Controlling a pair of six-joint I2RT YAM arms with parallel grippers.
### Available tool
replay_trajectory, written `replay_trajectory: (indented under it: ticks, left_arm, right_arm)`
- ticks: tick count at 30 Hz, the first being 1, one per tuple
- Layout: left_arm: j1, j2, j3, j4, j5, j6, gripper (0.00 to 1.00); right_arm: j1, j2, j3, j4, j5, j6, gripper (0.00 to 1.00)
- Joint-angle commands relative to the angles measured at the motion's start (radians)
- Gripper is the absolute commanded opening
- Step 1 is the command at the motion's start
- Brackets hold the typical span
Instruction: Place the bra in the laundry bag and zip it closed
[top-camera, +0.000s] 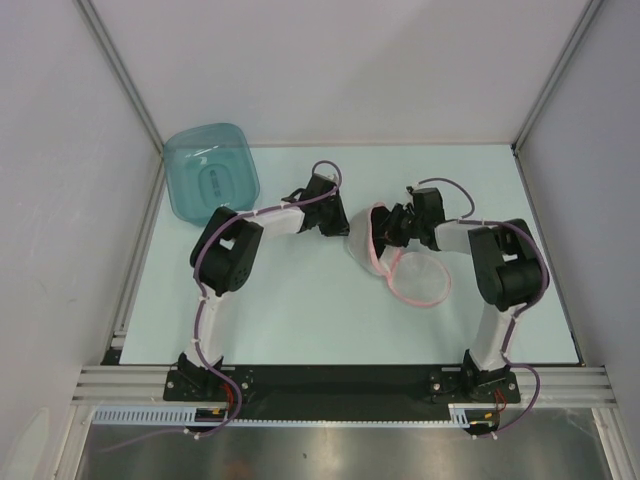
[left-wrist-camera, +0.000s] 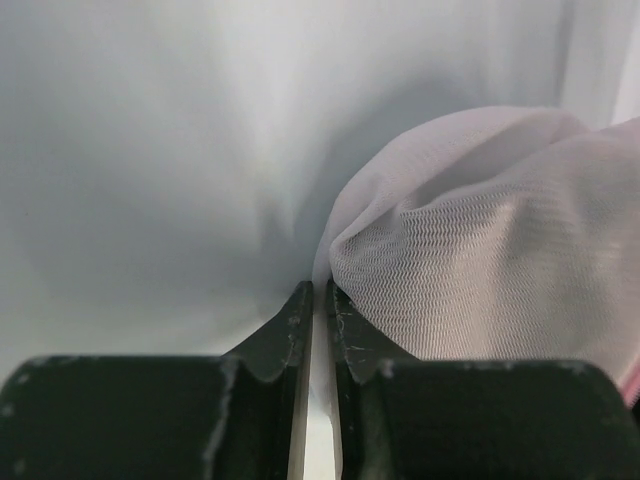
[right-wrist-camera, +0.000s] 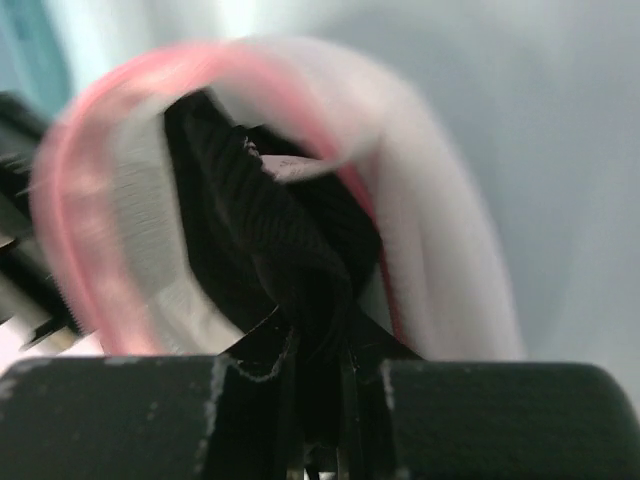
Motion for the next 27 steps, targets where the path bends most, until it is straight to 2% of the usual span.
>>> replay_trajectory:
  ticks: [1, 2, 4, 5, 12, 13, 16, 21, 22, 25, 27]
  left_arm:
    - [-0.024, -0.01, -0.027, 0.03, 0.042, -0.017, 0.14]
    - [-0.021, -0.014, -0.029, 0.024, 0.037, -0.011, 0.14]
    - [-0.019, -0.048, -0.032, 0.009, 0.013, 0.012, 0.15]
    - [-0.016, -0.06, -0.032, 0.004, 0.005, 0.021, 0.16]
    - [-0.016, -0.194, -0.032, -0.043, -0.072, 0.086, 0.19]
    - [-0.018, -0.22, -0.032, -0.048, -0.085, 0.092, 0.2]
    - [-0.019, -0.254, -0.03, -0.066, -0.096, 0.104, 0.2]
    - [-0.041, -0.309, -0.035, -0.085, -0.122, 0.129, 0.2]
    - [-0.056, -0.319, -0.036, -0.086, -0.121, 0.133, 0.2]
    - [-0.091, -0.347, -0.02, -0.074, -0.118, 0.164, 0.2]
    - [-0.136, -0.337, 0.002, -0.056, -0.084, 0.196, 0.2]
  right_arm:
    - [0.004, 0.089, 0.044, 0.063, -0.013, 0.06, 0.02]
    - [0.006, 0.078, 0.046, 0.04, 0.006, 0.019, 0.14]
    - [0.01, 0.048, 0.049, -0.058, 0.08, -0.032, 0.26]
    - [0.01, 0.016, 0.058, -0.095, 0.101, -0.085, 0.38]
    - [0.012, -0.124, 0.101, -0.397, 0.188, -0.184, 0.65]
    - [0.018, -0.144, 0.106, -0.426, 0.229, -0.187, 0.74]
    - [0.017, -0.211, 0.118, -0.529, 0.289, -0.2, 0.85]
    - [0.012, -0.345, 0.124, -0.672, 0.393, -0.216, 0.94]
    - [0.009, -0.365, 0.118, -0.687, 0.417, -0.202, 1.0]
    - [-0.025, -0.455, 0.054, -0.723, 0.469, -0.15, 1.0]
    - [-0.069, -0.501, 0.003, -0.732, 0.513, -0.054, 1.0]
